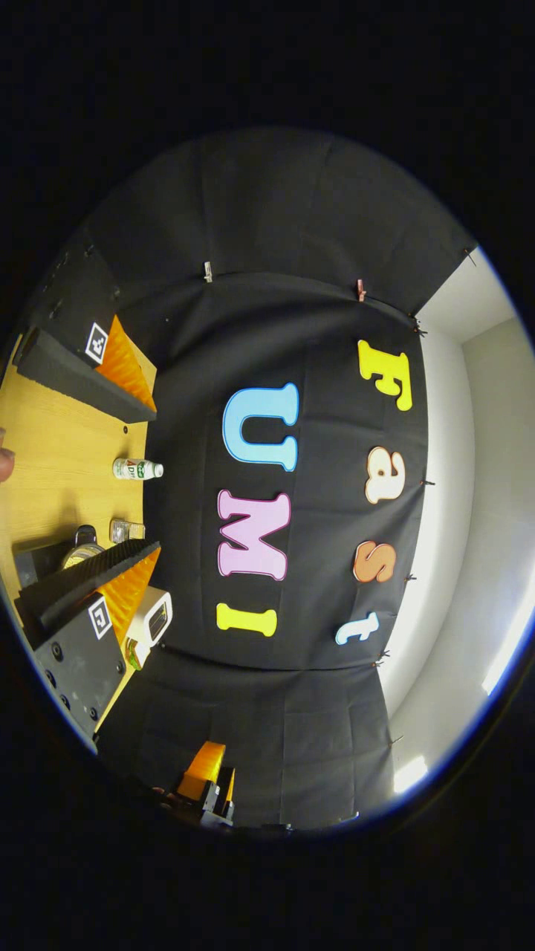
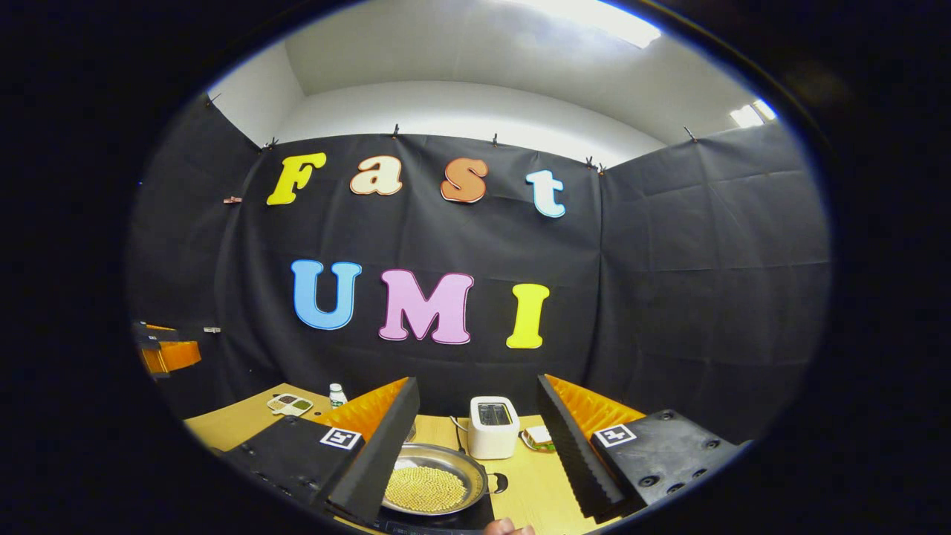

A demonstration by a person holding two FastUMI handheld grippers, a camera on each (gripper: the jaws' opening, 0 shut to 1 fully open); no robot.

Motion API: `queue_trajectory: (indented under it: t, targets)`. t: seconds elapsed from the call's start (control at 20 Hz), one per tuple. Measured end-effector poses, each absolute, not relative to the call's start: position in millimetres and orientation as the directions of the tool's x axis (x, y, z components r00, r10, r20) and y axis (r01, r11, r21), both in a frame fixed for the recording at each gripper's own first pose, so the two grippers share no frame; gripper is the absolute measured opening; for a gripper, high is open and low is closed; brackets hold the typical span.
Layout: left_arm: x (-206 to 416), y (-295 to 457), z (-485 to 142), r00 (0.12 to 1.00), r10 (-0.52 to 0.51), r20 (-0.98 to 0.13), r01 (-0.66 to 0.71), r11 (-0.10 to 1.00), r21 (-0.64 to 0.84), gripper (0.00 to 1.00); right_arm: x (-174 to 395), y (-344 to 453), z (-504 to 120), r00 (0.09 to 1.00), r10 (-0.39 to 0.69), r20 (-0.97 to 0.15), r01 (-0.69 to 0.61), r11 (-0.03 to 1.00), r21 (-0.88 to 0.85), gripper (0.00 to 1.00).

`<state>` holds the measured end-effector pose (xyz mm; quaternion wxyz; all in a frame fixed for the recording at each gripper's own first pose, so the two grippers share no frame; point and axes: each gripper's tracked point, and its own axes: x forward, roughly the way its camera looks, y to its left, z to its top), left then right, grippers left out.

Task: First push the handle of the pot to place it horizontally, then grasp the pot with both hands and set it on the induction cooktop.

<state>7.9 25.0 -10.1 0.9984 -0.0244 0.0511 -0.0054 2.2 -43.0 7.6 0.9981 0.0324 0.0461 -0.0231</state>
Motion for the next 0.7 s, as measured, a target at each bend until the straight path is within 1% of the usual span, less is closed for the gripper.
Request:
queue_trajectory:
  t: [0.05,0.1,0.3,0.35,0.4,0.45,0.5,0.55,0.7]
  targets:
    - [8,27,-9,0.995,-0.009,-0.099,0.004,0.999,-0.043,1.00,3,-42,6,0.994,-0.041,-0.098,0.047,0.997,0.062,0.96]
    - [10,28,-9,0.995,-0.005,-0.099,0.002,0.999,-0.037,0.98,3,-41,3,0.994,-0.038,-0.107,0.046,0.997,0.066,0.98]
    - [8,20,-14,0.994,-0.018,-0.112,0.013,0.999,-0.042,0.97,6,-42,-2,0.991,-0.040,-0.128,0.050,0.996,0.075,0.98]
    - [8,20,-15,0.993,-0.022,-0.113,0.017,0.999,-0.048,0.97,7,-41,-2,0.991,-0.038,-0.129,0.049,0.996,0.078,0.96]
    - [8,18,-15,0.993,-0.027,-0.117,0.020,0.998,-0.053,1.00,7,-41,-2,0.991,-0.039,-0.130,0.049,0.996,0.079,0.96]
    - [8,18,-18,0.992,-0.028,-0.122,0.021,0.998,-0.055,0.98,7,-40,-2,0.991,-0.038,-0.131,0.048,0.996,0.080,0.95]
    - [8,19,-17,0.992,-0.029,-0.120,0.023,0.998,-0.055,0.98,6,-40,-1,0.991,-0.038,-0.130,0.048,0.996,0.078,0.99]
    - [9,18,-17,0.992,-0.032,-0.121,0.026,0.998,-0.053,0.98,6,-40,-2,0.991,-0.038,-0.131,0.048,0.996,0.075,0.98]
    - [9,16,-17,0.992,-0.041,-0.121,0.036,0.998,-0.043,0.98,5,-39,-1,0.991,-0.037,-0.126,0.045,0.997,0.067,0.98]
